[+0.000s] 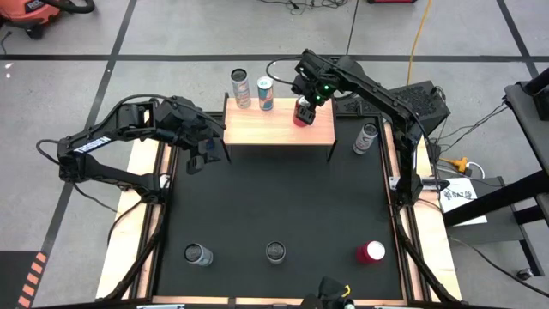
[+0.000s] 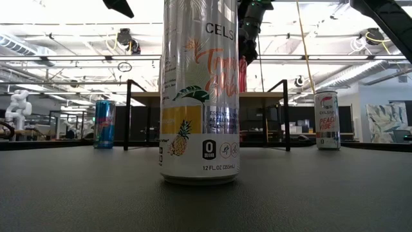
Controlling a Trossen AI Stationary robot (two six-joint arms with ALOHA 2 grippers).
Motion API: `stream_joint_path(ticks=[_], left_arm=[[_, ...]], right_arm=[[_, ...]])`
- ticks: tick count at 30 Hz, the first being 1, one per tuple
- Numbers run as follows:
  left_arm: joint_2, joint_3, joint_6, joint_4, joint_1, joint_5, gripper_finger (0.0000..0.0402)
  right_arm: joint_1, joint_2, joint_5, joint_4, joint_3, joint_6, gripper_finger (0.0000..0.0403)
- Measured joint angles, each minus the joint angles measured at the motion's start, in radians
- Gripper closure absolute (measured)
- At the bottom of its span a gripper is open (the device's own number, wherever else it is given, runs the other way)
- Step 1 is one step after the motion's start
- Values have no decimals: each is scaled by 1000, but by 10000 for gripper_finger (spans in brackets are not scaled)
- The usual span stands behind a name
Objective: Place canned beverage on shelf
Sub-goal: Put the top red-black soda can on the shelf, then put the top white-pink soda can on the shelf
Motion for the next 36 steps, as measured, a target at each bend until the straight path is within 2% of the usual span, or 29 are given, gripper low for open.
stream_joint_path(ticks=[13, 26, 31, 36], left_arm=[[0, 0, 0, 0, 0, 0, 52], [0, 0, 0, 0, 0, 0, 52], [0, 0, -1, 0, 0, 0, 52], [0, 0, -2, 0, 0, 0, 52]], right_arm=[[0, -3, 27, 3, 0, 10, 34], [-2, -59, 33, -1, 0, -15, 30], [-2, -95, 30, -4, 0, 36, 30], [0, -96, 32, -76, 0, 48, 30]])
